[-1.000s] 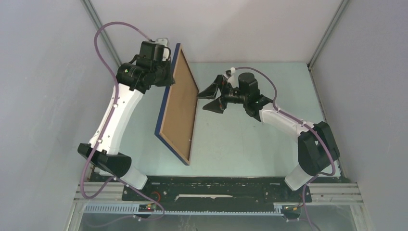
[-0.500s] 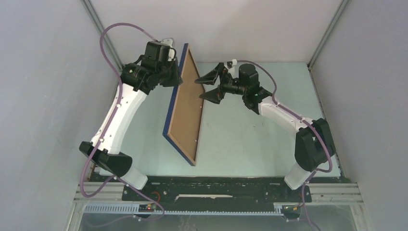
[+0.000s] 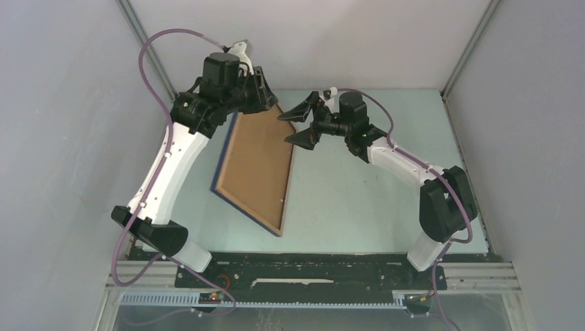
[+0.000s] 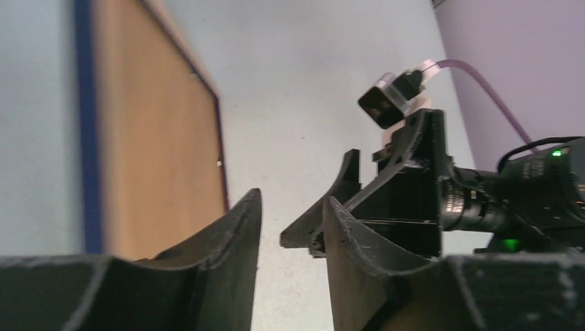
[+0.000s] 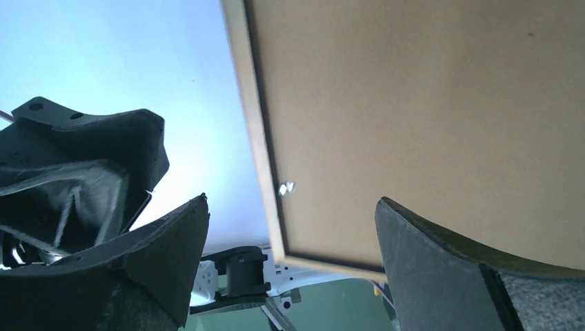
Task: Put the photo into the frame
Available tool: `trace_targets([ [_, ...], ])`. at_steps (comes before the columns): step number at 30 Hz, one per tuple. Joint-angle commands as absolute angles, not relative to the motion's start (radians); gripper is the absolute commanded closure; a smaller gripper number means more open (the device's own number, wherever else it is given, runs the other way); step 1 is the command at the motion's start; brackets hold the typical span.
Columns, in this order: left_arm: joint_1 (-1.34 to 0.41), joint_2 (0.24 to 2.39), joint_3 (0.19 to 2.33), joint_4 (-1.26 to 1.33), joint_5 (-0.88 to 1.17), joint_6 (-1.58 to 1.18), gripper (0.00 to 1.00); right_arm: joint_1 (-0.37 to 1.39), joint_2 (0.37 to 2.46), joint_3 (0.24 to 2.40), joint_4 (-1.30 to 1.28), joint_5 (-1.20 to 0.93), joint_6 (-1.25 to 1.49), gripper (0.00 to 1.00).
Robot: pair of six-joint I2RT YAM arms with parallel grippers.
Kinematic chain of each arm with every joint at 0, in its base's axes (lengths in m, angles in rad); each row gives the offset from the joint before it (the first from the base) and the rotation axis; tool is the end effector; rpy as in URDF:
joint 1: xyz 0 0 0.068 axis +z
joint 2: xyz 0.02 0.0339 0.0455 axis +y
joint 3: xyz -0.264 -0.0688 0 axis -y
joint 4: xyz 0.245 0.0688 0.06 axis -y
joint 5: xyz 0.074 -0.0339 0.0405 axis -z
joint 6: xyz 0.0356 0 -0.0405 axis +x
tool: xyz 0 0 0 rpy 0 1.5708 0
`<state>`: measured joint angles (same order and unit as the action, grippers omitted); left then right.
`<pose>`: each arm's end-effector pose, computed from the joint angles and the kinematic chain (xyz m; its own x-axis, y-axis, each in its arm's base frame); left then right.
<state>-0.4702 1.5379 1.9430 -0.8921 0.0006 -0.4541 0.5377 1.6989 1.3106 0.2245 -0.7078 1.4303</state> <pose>0.2761 -0.1403 0.4778 -0.5739 -0.2004 -0.7941 0.2246 0.8939 -0.3879 0.3342 0.2262 0.3216 -0.9504 0.3092 -0.0332 0.0070 0.1281 0.9917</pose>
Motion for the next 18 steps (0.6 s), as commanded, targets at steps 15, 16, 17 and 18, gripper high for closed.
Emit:
trace_targets([
  [15, -0.301, 1.427, 1.223, -0.519, 0.138, -0.397, 0.22, 0.482, 1.746, 1.184, -0.251, -0.538, 0.869, 0.02],
  [16, -0.335, 1.465, 1.215, -0.496, 0.110, -0.393, 0.25, 0.480, 1.745, 1.162, -0.243, -0.534, 0.862, 0.02],
  [17, -0.363, 1.523, 1.217, -0.485, 0.081, -0.394, 0.27, 0.478, 1.746, 1.145, -0.250, -0.524, 0.849, 0.02],
  [18, -0.390, 1.567, 1.224, -0.483, 0.054, -0.398, 0.29, 0.475, 1.747, 1.129, -0.253, -0.518, 0.839, 0.02],
])
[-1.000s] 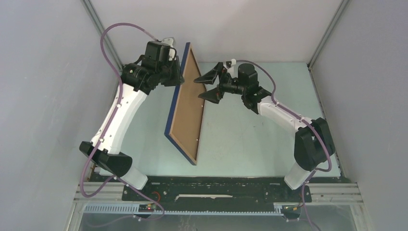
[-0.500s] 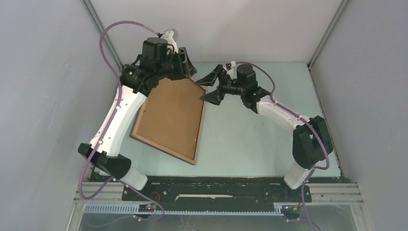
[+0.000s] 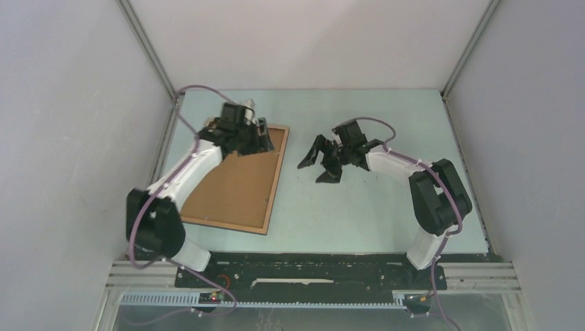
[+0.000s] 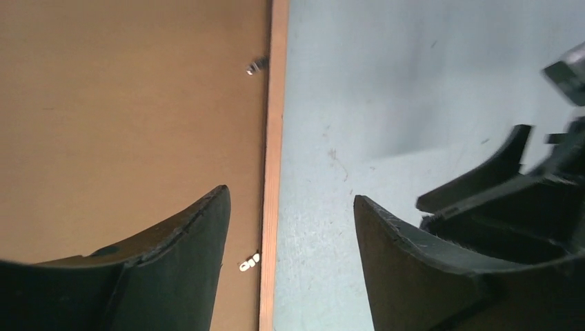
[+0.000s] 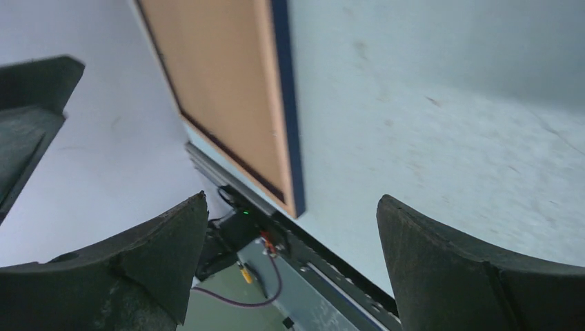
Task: Put the photo into the frame
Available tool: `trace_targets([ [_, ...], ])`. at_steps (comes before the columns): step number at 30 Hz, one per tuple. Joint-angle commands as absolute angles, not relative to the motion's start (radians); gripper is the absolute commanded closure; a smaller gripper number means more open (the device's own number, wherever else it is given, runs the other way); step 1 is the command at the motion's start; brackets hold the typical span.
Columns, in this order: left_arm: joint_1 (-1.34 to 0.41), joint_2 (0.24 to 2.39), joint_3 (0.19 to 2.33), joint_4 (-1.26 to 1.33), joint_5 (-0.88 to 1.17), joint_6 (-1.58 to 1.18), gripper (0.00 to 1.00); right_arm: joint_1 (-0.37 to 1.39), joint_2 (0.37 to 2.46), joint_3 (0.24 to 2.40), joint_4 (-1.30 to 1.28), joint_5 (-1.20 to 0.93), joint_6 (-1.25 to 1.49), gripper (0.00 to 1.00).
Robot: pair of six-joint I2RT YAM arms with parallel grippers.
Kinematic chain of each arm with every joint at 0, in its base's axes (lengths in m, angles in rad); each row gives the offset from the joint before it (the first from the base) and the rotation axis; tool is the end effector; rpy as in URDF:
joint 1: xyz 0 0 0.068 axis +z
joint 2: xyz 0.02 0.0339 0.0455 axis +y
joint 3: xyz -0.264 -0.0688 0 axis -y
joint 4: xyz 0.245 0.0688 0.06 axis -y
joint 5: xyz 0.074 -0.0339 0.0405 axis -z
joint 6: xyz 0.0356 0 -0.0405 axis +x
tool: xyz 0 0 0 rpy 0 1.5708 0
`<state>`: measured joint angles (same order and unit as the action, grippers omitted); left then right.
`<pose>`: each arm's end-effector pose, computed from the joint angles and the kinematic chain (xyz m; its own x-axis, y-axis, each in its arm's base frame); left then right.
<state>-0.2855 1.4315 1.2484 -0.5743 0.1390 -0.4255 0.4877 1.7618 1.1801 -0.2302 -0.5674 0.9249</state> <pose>0.3004 -0.0933 0.3143 -0.7555 -0.2043 -0.6225 0.0699 0.9196 -0.3866 0.3262 0.1947 0.2127 -0.9623 0.2519 -0.1028 0.0774 0.6156 0.7842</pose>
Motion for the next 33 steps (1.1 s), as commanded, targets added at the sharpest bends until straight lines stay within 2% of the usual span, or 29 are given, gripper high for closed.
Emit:
trace_targets([
  [1, -0.416, 1.611, 1.235, -0.482, 0.032, -0.395, 0.31, 0.468, 1.747, 1.107, -0.244, -0.521, 0.837, 0.03],
  [5, -0.486, 1.750, 1.288, -0.501, -0.130, -0.361, 0.26, 0.426, 1.723, 1.000, -0.175, -0.561, 0.840, 0.04],
  [10, -0.509, 1.848, 1.326, -0.513, -0.180, -0.356, 0.31, 0.370, 1.679, 0.900, -0.131, -0.589, 0.822, 0.05],
  [13, -0.522, 1.894, 1.332, -0.520, -0.197, -0.360, 0.38, 0.359, 1.659, 0.881, -0.143, -0.582, 0.800, 0.05],
  [15, -0.531, 1.916, 1.337, -0.527, -0.201, -0.370, 0.49, 0.361, 1.644, 0.876, -0.152, -0.575, 0.790, 0.06],
  [18, -0.562, 1.941, 1.345, -0.534, -0.240, -0.380, 0.55, 0.369, 1.624, 0.867, -0.162, -0.561, 0.780, 0.06],
  [20, -0.579, 1.956, 1.359, -0.553, -0.278, -0.388, 0.65, 0.372, 1.621, 0.864, -0.164, -0.558, 0.778, 0.06],
  [21, -0.585, 1.962, 1.363, -0.559, -0.284, -0.393, 0.67, 0.374, 1.620, 0.864, -0.166, -0.556, 0.777, 0.06],
  [28, -0.592, 1.988, 1.380, -0.579, -0.272, -0.398, 0.67, 0.408, 1.622, 0.838, -0.150, -0.535, 0.783, 0.06],
  [31, -0.592, 2.013, 1.397, -0.592, -0.247, -0.393, 0.64, 0.419, 1.606, 0.798, -0.108, -0.526, 0.801, 0.07],
  [33, -0.592, 2.019, 1.399, -0.586, -0.234, -0.387, 0.69, 0.426, 1.585, 0.776, -0.085, -0.515, 0.805, 0.06],
])
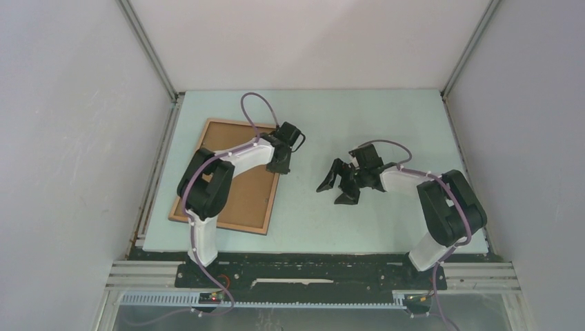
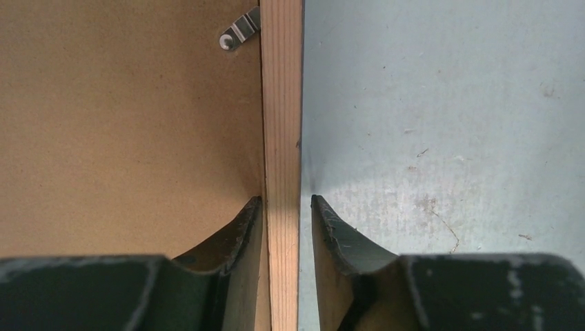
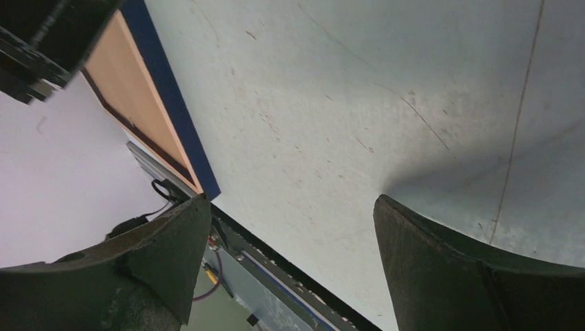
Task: Put the photo into the frame
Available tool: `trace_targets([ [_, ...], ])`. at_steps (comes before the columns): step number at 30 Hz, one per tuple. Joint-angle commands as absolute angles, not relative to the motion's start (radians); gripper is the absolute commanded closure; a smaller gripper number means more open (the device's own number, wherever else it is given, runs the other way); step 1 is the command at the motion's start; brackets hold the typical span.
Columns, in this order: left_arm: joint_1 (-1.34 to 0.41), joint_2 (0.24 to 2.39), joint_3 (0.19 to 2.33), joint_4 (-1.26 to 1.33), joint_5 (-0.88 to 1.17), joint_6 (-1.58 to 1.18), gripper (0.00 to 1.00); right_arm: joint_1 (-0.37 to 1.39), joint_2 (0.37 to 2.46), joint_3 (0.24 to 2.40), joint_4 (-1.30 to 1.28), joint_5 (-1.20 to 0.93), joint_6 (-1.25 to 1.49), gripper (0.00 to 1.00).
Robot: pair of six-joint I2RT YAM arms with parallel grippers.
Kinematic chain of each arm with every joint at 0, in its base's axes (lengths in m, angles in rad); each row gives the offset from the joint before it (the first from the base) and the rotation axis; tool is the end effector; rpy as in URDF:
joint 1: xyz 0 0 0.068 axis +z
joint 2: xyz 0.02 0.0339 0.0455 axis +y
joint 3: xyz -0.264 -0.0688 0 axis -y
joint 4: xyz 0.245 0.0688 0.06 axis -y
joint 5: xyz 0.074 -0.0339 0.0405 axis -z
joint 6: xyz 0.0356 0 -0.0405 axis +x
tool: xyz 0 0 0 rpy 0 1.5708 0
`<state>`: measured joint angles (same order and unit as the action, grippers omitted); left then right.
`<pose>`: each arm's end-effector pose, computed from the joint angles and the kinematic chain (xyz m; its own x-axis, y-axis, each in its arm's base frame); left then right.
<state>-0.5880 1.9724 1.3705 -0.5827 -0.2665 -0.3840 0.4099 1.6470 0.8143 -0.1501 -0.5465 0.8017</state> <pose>0.3380 -0.2140 0.1669 -0.8842 0.1551 -0.4406 0.1309 0.9877 0.0851 0.2744 0.1394 0.1490 -0.9654 0.2499 -0.0751 0.1277 0.7033 0.6993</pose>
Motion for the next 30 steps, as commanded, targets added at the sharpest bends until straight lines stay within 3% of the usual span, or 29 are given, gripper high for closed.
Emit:
trace_targets([
  [1, -0.592, 2.019, 1.400, -0.582, -0.224, -0.381, 0.73, 0.433, 1.577, 0.768, -0.077, -0.512, 0.805, 0.05],
  [5, -0.592, 1.997, 1.410, -0.580, -0.202, -0.355, 0.98, 0.488, 1.560, 0.761, -0.060, -0.484, 0.800, 0.02],
  [6, -0.592, 1.985, 1.411, -0.580, -0.196, -0.348, 1.00, 0.506, 1.562, 0.761, -0.050, -0.478, 0.801, 0.02],
  [21, -0.592, 1.731, 1.432, -0.592, 0.085, -0.402, 1.00, 0.702, 1.659, 0.761, 0.273, -0.301, 0.889, 0.11],
  [30, -0.594, 1.732, 1.455, -0.560, 0.218, -0.450, 1.00, 0.752, 1.657, 0.753, 0.336, -0.230, 0.851, 0.14],
])
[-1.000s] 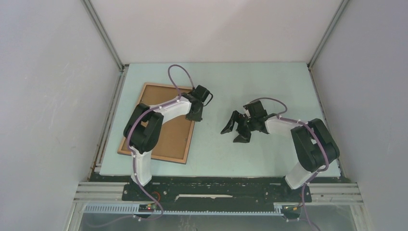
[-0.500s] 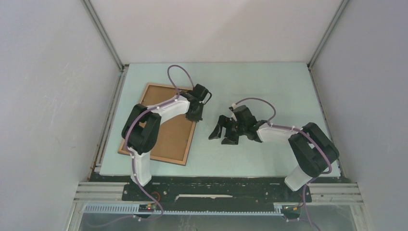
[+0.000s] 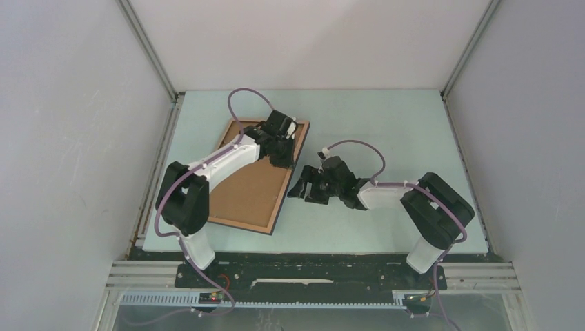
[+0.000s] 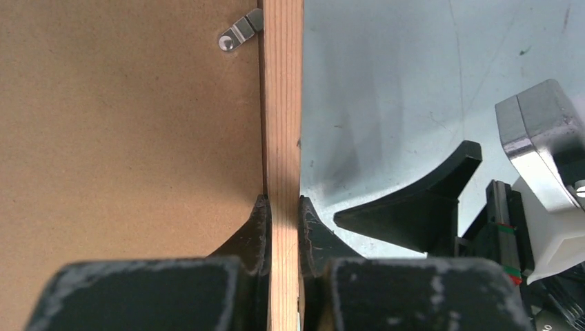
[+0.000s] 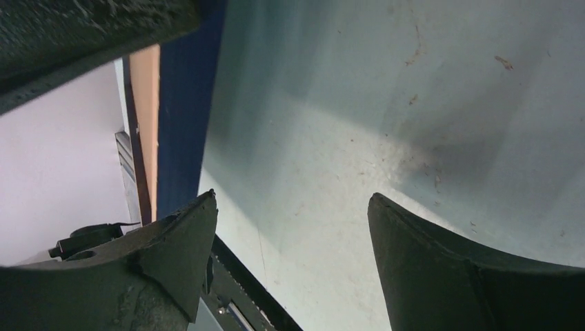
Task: Put the photo into the frame
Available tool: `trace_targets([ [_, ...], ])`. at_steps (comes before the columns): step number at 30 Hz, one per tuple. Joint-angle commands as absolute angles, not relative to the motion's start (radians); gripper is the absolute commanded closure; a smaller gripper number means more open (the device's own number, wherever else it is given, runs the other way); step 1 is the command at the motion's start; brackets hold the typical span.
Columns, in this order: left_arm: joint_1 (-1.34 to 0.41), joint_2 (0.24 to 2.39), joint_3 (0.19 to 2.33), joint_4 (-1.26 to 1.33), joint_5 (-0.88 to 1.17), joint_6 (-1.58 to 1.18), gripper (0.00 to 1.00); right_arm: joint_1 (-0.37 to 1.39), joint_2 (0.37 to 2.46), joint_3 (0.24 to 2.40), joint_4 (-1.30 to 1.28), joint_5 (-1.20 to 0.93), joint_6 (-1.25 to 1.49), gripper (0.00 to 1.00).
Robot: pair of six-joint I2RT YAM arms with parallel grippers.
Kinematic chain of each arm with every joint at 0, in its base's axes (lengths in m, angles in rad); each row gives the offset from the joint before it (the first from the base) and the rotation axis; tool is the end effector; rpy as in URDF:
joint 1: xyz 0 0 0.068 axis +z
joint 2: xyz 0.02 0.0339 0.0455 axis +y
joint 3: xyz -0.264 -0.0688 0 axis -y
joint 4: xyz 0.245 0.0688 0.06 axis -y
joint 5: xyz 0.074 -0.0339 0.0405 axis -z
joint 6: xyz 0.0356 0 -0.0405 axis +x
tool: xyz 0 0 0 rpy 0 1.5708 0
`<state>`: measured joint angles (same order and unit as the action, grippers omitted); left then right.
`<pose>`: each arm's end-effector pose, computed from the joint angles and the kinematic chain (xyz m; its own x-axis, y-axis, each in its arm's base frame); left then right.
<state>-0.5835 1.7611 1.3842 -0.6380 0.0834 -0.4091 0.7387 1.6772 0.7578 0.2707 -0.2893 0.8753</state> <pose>0.3135 -0.2105 0.2454 -0.8834 0.1082 -0.4560 0.2554 0.9269 -0.2748 0.2375 0.2300 0.1522 -0.9107 0.1659 -0.3783 -0.1783 0.6683 0.7222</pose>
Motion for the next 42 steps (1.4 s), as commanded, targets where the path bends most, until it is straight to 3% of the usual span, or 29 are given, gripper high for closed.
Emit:
trace_targets([
  [1, -0.593, 1.734, 1.456, -0.557, 0.224, -0.453, 1.00, 0.751, 1.644, 0.746, 0.337, -0.229, 0.852, 0.14],
  [16, -0.602, 1.770, 1.478, -0.519, 0.314, -0.470, 1.00, 0.675, 1.431, 0.632, 0.423, -0.336, 0.922, 0.16],
  [38, -0.609, 1.770, 1.503, -0.541, 0.347, -0.467, 1.00, 0.732, 1.737, 0.778, 0.529, -0.303, 0.971, 0.26],
  [42, -0.609, 1.759, 1.485, -0.525, 0.361, -0.474, 1.00, 0.734, 1.758, 0.778, 0.597, -0.306, 1.012, 0.33],
])
